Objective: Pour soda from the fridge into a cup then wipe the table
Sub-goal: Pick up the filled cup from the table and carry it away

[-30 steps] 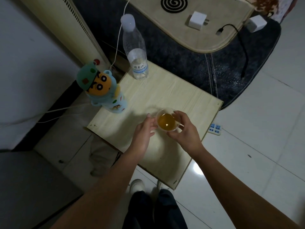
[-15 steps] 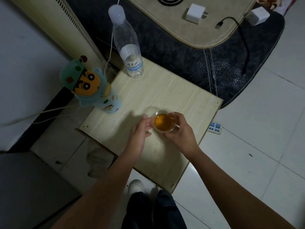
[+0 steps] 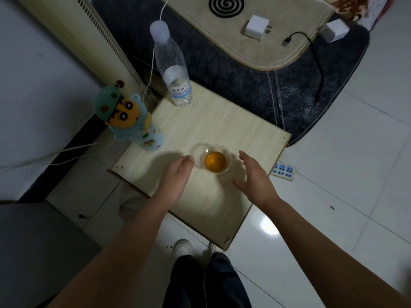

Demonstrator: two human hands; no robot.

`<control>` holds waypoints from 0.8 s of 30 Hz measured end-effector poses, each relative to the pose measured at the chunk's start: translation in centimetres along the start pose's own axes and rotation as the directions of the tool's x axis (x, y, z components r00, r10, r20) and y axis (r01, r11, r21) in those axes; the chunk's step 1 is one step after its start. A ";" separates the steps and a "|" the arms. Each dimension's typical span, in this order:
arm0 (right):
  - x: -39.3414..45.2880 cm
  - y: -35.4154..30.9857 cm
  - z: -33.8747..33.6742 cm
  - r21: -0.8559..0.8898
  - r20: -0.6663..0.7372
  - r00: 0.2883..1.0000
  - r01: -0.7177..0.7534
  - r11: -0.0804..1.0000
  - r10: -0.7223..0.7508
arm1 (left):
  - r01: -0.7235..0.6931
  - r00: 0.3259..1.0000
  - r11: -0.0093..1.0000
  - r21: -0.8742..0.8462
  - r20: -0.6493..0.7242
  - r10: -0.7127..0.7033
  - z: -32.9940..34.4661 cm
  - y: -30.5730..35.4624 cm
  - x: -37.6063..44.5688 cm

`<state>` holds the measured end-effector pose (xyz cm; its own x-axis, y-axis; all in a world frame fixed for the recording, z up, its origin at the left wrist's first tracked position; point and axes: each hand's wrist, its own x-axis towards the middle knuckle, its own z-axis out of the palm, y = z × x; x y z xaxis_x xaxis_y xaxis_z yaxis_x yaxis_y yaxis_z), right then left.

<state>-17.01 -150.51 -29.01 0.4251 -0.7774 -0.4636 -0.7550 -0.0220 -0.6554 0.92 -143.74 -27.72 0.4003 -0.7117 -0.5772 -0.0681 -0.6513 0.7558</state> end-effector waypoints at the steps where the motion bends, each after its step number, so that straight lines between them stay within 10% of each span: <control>1: -0.6 -0.2 -0.9 -0.081 0.001 1.000 0.026 0.996 -0.026 | -0.026 1.000 0.996 0.091 -0.007 0.027 -0.4 0.7 -0.6; 10: -7.1 -6.2 -9.1 -0.635 0.057 0.966 0.229 0.738 -0.251 | -0.348 0.923 0.504 0.791 0.194 0.333 -3.1 8.9 -7.3; 24: -21.8 -14.6 -10.7 -0.681 -0.165 0.949 0.086 0.727 -0.267 | -0.536 0.725 0.119 0.836 0.383 0.572 -7.6 15.2 -20.0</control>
<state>-20.56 -139.95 -2.96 0.5227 -0.8361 -0.1665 -0.8525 -0.5111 -0.1098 -1.14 -137.42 -2.29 -0.0990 -0.9896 -0.1048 -0.9865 0.0838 0.1406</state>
